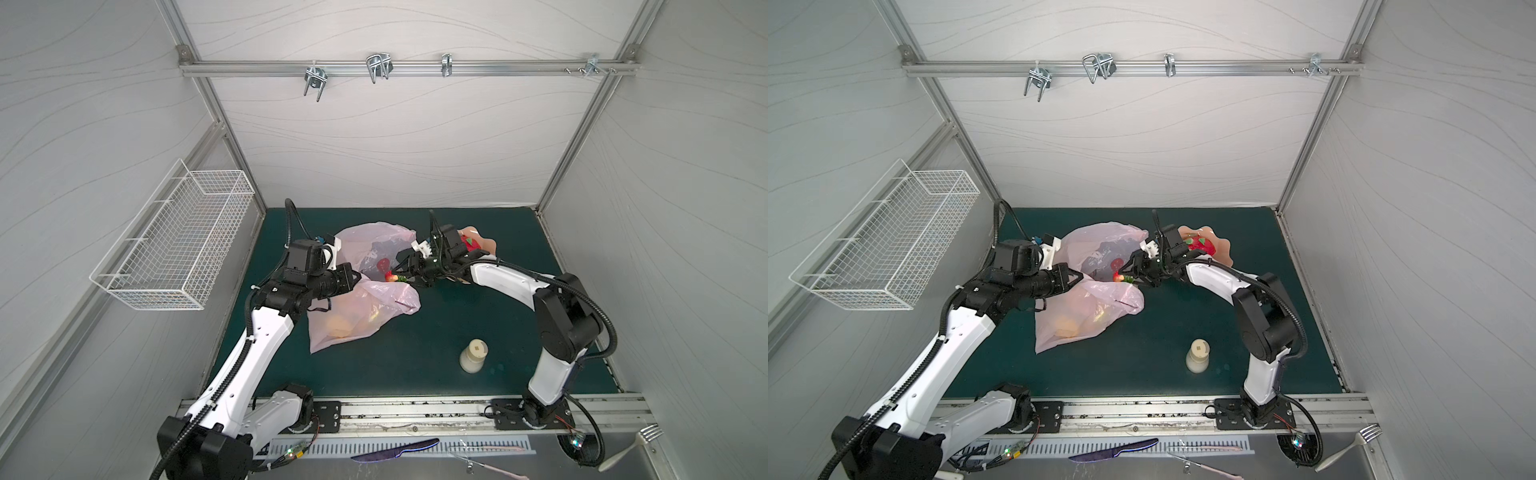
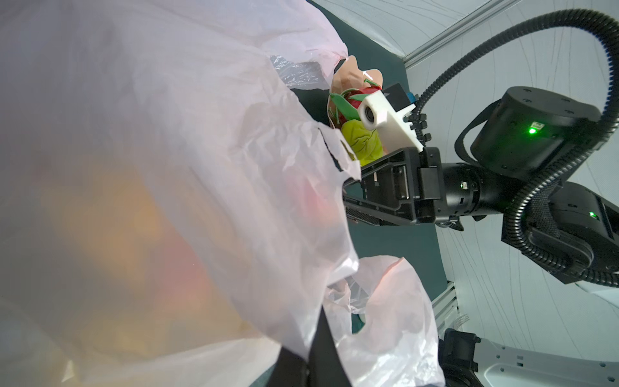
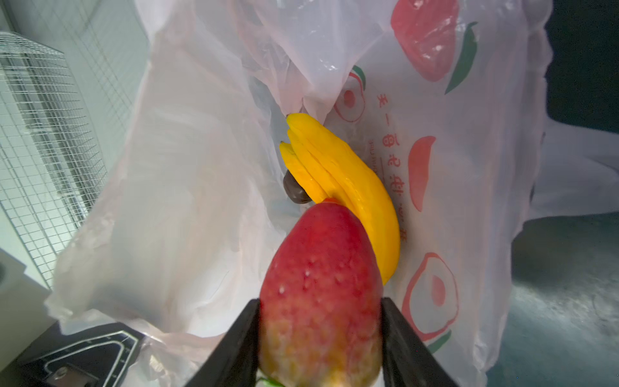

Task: Place the fruits into the plastic bag
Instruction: Place the fruit in the plastic bag.

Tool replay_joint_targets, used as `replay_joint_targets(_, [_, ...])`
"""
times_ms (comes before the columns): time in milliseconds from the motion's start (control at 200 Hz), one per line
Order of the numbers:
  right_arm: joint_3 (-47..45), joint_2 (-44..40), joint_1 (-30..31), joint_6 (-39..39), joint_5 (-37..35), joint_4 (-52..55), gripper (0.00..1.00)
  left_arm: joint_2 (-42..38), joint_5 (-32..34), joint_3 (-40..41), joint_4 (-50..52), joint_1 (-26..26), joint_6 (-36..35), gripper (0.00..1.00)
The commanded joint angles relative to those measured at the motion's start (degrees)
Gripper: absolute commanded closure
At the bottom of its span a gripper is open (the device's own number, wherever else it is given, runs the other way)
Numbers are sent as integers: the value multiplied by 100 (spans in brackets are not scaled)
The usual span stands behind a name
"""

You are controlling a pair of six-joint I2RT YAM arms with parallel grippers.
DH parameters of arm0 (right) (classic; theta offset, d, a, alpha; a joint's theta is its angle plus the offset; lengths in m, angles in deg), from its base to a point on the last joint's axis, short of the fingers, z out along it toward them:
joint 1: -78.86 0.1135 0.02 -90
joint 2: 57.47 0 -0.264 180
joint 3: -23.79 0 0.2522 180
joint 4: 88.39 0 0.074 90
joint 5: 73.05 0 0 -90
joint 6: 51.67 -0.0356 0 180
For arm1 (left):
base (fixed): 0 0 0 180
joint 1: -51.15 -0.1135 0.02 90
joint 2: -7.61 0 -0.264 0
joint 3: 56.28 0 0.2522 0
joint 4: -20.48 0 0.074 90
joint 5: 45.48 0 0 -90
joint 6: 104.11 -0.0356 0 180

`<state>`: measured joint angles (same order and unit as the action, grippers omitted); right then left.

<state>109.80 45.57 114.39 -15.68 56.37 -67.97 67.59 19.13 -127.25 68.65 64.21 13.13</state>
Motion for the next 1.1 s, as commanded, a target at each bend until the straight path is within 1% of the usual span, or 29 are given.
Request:
replay_joint_targets(0, [200,203,73,-293,149,-384,54,13,-71,-196,-242,-16,36,100])
replay_joint_targets(65, [322,367,136,-422,182,-514,54,11,-67,-227,-195,-23,-66,100])
replay_joint_targets(255, [920,1040,483,-917,318,-958,54,182,279,-618,333,-25,-633,100])
replay_joint_targets(385, [1335,1442,773,-1294,383,-1307,54,255,344,-620,394,-23,-659,100])
replay_joint_targets(555, [1750,1818,1084,-1430,436,-1346,53,283,369,-574,382,-30,-700,100])
replay_joint_targets(845, [2154,2443,1398,-1775,671,-1444,42,249,446,-510,268,-24,-703,100])
replay_joint_targets(885, [2238,2502,1419,-1802,725,-1450,40,245,441,-508,270,-27,-703,100])
replay_joint_targets(920, [2305,2536,1444,-1800,778,-1418,35,243,445,-510,276,-29,-701,100])
replay_joint_targets(986, [2341,2511,1460,-1721,822,-1330,20,241,451,-517,276,-26,-703,100])
replay_joint_targets(1011, [2331,2478,1465,-1674,831,-1294,16,240,456,-522,277,-31,-704,100])
replay_joint_targets(1096, [2306,2329,1448,-1437,839,-1090,5,238,447,-535,276,-30,-686,100])
